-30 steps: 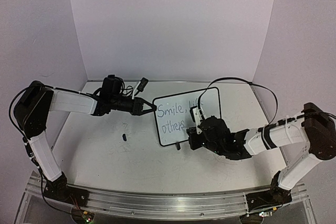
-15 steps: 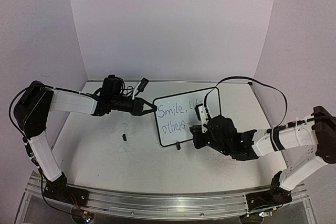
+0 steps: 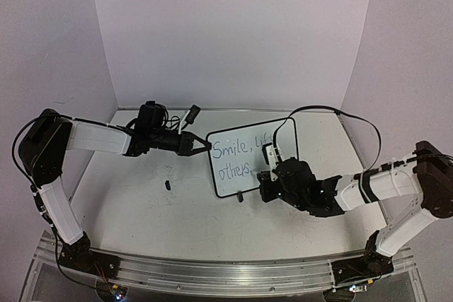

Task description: Write a sentence on the whiteboard

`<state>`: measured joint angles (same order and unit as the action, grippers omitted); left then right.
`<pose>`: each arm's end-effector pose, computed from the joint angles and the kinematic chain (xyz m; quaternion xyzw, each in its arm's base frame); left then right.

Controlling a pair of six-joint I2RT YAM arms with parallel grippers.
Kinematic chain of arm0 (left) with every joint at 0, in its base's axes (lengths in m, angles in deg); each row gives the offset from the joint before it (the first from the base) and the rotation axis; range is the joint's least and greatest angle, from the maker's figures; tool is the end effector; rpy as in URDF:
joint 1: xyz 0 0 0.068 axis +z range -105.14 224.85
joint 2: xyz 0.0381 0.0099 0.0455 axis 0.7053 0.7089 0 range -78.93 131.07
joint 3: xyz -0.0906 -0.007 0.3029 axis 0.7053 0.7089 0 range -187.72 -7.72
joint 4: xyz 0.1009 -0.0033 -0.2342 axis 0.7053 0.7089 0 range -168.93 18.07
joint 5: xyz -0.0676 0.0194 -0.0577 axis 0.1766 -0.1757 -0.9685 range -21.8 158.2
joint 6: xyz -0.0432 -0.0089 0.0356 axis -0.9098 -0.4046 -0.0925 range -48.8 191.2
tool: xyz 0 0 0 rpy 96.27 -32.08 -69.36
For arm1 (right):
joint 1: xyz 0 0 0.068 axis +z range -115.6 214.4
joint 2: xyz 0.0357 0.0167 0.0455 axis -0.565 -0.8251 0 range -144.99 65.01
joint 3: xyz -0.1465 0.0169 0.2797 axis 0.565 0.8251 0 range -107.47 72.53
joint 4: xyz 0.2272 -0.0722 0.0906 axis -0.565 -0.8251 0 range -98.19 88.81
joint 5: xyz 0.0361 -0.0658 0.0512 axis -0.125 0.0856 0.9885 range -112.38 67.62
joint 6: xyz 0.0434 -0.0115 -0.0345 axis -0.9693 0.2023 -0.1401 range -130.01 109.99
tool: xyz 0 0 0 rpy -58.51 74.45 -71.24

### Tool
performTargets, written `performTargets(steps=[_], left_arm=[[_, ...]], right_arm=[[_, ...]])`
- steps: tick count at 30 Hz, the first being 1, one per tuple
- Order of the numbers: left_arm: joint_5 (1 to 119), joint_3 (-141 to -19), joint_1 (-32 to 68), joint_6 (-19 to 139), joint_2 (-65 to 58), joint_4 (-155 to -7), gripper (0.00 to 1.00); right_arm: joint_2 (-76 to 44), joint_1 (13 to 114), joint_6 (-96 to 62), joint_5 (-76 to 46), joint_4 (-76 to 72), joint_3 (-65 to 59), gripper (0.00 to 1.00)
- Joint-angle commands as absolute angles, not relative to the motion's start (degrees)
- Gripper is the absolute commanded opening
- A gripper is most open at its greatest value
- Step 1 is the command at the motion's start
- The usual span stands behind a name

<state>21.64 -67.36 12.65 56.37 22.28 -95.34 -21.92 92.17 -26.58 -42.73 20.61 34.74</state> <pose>0.3143 -0.2321 0.2601 0.3266 0.7345 -0.5025 0.3184 0.1733 0.2491 0.2297 -0.2098 0.8193 0.1890 0.4990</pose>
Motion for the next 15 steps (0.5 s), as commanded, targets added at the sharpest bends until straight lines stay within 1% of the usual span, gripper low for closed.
performTargets(steps=[1,5,8,12,14,15], left_arm=[[20.5,-69.4,12.9,56.8,20.4,-94.8,0.00],[20.5,-69.4,12.9,56.8,20.4,-94.8,0.00],[20.7,-69.4,12.9,56.9,20.4,-94.8,0.00],[21.5,-69.4,12.9,56.9,20.2,-94.7,0.00],[21.7,-69.6,13.1,56.8,20.2,-94.5,0.03],[21.7,-69.7,13.2,56.7,20.1,-94.5,0.07]], right_arm=[[-23.7,91.5,-26.0,-45.3,21.7,32.5,0.00],[-24.8,91.3,-25.5,-45.9,22.2,31.9,0.00],[-22.6,91.3,-25.7,-45.5,21.0,31.9,0.00],[-11.5,91.7,-28.5,-41.3,15.0,34.5,0.00],[-5.9,91.7,-30.0,-41.5,12.3,36.3,0.00],[-3.6,91.7,-30.2,-42.4,10.8,36.8,0.00]])
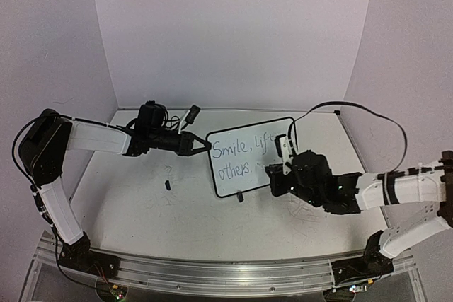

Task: Write a sentence on the whiteboard
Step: Write a sentence on the whiteboard, then place the whiteboard at the center of the board, then pick up the pen cap from the center of the board.

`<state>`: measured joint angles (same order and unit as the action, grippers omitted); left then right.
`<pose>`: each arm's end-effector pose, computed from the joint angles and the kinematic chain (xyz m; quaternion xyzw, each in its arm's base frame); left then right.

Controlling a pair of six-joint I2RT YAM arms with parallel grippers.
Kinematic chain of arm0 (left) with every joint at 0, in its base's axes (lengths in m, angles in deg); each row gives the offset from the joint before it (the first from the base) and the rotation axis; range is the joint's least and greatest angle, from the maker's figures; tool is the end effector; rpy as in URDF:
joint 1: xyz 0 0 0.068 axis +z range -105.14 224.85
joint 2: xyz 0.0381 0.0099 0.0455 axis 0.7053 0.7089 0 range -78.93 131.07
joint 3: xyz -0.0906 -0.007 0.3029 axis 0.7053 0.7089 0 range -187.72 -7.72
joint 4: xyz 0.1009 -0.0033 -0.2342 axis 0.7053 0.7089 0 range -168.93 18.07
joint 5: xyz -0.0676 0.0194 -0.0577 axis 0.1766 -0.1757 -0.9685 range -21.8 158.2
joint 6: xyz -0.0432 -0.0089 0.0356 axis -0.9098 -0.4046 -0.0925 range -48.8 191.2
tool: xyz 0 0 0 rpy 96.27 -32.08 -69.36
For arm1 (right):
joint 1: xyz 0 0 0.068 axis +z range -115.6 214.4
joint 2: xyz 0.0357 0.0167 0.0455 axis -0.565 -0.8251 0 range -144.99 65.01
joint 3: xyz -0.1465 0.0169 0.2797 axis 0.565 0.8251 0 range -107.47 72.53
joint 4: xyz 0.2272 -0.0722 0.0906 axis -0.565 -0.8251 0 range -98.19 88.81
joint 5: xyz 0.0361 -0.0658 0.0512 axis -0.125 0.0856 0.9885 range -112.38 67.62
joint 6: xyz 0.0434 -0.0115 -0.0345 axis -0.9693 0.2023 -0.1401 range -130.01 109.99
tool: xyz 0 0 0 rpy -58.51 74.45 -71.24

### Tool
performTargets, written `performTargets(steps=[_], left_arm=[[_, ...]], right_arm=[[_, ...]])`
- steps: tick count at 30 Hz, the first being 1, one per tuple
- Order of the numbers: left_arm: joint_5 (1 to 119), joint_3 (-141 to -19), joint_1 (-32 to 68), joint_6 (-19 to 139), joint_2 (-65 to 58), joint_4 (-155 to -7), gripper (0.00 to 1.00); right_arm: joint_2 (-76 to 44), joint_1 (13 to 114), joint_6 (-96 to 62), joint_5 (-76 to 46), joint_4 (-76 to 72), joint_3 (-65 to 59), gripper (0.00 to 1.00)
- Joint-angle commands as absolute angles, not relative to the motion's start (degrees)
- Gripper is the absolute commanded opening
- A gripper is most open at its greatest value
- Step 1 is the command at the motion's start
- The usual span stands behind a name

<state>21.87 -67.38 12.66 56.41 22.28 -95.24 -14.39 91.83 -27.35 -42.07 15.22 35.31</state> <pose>0.3145 -0.2320 0.2600 0.3258 0.7356 -0.5010 0.3191 0.1620 0.2288 0.2530 -0.2006 0.8151 0.2030 0.5041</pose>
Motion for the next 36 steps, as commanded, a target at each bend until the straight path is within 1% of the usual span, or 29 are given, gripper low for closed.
performTargets(steps=[1,4,10,14,18,22,25,27,30,33,36], left_arm=[[21.9,-69.7,13.3,56.6,19.9,-94.5,0.10],[22.8,-69.6,13.8,56.8,19.0,-94.3,0.22],[27.4,-69.5,14.5,58.8,15.1,-91.7,0.49],[32.0,-72.6,14.5,60.4,12.9,-85.5,0.63],[38.0,-73.0,14.5,59.0,8.9,-80.1,0.74],[49.8,-67.5,14.5,52.3,0.9,-75.0,0.78],[59.0,-63.3,14.6,46.4,-5.9,-70.5,0.78],[62.3,-60.3,14.6,42.6,-9.1,-68.0,0.79],[63.4,-58.4,14.6,38.4,-10.3,-63.8,0.81],[62.5,-58.0,14.6,36.2,-8.2,-59.8,0.81],[61.0,-58.2,14.6,36.4,-4.0,-57.8,0.78]], right_arm=[[-1.8,91.6,-30.3,-43.5,9.5,37.3,0.00],[2.1,91.5,-30.4,-47.4,7.4,38.3,0.00],[6.7,91.4,-28.0,-52.1,5.7,35.8,0.00],[8.4,91.4,-23.8,-55.6,5.0,33.3,0.00],[9.0,91.4,-20.6,-57.7,4.7,31.5,0.00],[9.6,91.4,-20.0,-58.3,4.4,31.6,0.00],[10.1,91.4,-20.6,-57.4,4.4,32.4,0.00],[10.1,91.4,-20.7,-57.0,4.5,32.7,0.00],[9.5,91.4,-20.6,-56.6,4.4,32.5,0.00],[8.7,91.4,-20.6,-55.9,4.4,32.3,0.00],[8.0,91.4,-21.6,-54.4,4.8,32.1,0.00]])
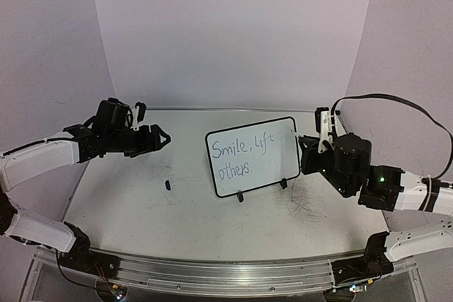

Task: Write a sentence on the whiteboard
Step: Pick up the pen cap from the center of the board.

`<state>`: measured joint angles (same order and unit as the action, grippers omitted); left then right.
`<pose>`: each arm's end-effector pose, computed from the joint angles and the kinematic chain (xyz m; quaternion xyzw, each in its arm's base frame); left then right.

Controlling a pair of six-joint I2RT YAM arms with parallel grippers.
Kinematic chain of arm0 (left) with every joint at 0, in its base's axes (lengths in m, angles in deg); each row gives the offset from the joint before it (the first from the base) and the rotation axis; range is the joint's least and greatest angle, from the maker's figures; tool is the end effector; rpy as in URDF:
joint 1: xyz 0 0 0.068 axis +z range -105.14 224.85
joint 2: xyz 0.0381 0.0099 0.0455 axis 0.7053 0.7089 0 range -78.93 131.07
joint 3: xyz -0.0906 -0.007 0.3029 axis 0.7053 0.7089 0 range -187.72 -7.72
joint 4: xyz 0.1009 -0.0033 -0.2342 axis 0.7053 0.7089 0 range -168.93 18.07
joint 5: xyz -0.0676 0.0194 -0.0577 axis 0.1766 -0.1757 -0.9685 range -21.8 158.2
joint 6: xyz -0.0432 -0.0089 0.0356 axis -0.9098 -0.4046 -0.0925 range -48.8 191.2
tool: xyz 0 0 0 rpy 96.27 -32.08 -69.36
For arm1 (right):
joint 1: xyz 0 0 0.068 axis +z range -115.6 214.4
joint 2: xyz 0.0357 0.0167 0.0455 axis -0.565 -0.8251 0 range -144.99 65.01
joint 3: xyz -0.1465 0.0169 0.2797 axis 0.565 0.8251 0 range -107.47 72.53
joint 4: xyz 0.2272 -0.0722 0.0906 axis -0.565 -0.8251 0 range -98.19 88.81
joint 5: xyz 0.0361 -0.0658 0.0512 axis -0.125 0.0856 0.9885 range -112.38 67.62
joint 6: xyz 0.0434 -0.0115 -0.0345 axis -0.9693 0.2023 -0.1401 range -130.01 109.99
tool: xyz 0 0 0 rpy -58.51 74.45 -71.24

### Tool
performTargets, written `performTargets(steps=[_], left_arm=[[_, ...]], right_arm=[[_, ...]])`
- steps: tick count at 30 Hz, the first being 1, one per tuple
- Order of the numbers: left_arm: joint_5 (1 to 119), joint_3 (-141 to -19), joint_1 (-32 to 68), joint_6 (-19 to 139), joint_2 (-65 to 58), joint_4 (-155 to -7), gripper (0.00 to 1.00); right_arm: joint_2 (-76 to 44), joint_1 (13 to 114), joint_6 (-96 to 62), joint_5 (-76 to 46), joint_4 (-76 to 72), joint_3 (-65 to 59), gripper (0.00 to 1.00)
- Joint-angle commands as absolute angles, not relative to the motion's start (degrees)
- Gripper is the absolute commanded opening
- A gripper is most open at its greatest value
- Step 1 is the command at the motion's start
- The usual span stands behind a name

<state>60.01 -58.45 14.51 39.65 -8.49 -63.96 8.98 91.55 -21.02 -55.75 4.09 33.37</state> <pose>0.2165 -0.1334 0.3161 0.0239 0.8837 -0.2924 0.3646 0.1255 0.1542 0.3361 -0.1239 0.7540 0.1550 0.6262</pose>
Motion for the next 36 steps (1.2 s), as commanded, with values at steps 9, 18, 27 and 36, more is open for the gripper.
performTargets(steps=[9,18,27,36], left_arm=[[64.2,-60.6,11.6,39.3,9.1,-56.4,0.69],[67.7,-64.5,8.0,41.5,17.9,-55.9,0.40],[72.5,-65.7,7.3,42.8,19.3,-53.8,0.07],[55.9,-67.6,7.3,44.1,6.0,-51.3,0.00]], right_arm=[[5.7,91.4,-22.0,-48.7,5.2,30.7,0.00],[5.7,91.4,-22.1,-47.9,5.1,30.1,0.00],[4.6,91.4,-22.5,-46.9,5.1,29.5,0.00],[0.6,91.4,-24.1,-30.3,8.2,26.0,0.00]])
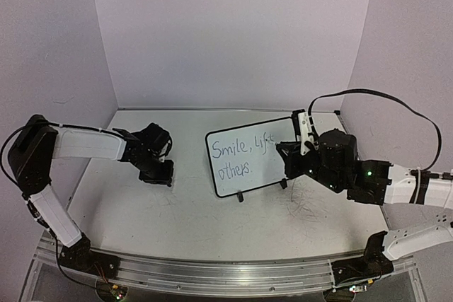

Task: Write a sentence on the whiteboard
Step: Pick up the pen cap from the center of the board, then insert the whiteboard marker without the cap into the pen cap.

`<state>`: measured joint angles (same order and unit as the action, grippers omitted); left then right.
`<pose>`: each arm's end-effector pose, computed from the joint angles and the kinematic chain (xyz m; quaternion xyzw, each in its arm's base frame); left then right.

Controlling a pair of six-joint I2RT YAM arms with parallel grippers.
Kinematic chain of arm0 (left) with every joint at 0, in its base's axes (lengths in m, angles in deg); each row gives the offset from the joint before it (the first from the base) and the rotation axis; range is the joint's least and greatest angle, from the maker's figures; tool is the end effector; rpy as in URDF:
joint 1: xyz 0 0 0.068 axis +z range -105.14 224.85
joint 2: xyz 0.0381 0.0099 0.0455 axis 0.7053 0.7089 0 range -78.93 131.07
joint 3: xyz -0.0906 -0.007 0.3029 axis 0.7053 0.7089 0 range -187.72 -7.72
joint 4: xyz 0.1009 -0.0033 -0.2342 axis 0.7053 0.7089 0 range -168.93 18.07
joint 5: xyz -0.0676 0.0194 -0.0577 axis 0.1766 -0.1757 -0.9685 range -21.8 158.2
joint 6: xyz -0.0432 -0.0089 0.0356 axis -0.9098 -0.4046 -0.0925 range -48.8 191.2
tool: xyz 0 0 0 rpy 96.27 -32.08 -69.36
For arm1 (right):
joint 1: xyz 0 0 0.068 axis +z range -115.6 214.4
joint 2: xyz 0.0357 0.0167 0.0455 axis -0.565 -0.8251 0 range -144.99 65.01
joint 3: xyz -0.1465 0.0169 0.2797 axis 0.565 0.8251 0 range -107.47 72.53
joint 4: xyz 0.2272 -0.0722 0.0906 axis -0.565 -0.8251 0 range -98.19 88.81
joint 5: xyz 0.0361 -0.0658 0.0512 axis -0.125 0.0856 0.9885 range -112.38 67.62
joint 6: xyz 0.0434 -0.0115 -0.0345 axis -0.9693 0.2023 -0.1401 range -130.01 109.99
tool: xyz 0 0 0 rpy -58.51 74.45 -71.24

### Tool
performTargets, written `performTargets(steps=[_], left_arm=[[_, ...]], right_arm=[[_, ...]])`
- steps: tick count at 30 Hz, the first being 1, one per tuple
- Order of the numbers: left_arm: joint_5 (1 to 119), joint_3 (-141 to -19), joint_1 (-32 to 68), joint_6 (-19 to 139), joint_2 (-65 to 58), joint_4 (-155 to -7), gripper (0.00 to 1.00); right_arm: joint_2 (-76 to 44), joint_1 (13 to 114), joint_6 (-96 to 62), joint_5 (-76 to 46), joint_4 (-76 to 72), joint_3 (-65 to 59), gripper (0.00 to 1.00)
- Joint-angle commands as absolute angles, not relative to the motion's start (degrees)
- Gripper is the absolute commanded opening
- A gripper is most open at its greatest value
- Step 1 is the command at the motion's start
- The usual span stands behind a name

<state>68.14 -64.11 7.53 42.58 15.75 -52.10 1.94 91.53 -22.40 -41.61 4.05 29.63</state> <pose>0.2521 -0.1924 0.2176 0.0742 0.9737 -0.1177 0.1804 0.1368 0.1877 0.3341 -0.2034 0.7617 0.2337 0.5690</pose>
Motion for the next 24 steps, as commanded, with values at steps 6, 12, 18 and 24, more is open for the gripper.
performTargets(steps=[6,12,18,24], left_arm=[[31.2,-64.8,6.9,45.4,-7.0,-60.5,0.00],[21.3,-57.6,6.5,33.1,-16.5,-89.2,0.00],[21.0,-60.1,5.2,33.2,-15.5,-90.6,0.00],[21.4,-60.5,4.5,32.9,-15.8,-91.9,0.00]], right_arm=[[-3.4,91.4,-28.2,-12.1,16.7,25.1,0.00],[-6.2,91.5,-33.9,4.3,31.8,25.6,0.00],[-8.9,91.5,-39.4,6.1,42.2,25.0,0.00],[-12.3,91.5,-40.9,6.6,44.0,23.4,0.00]])
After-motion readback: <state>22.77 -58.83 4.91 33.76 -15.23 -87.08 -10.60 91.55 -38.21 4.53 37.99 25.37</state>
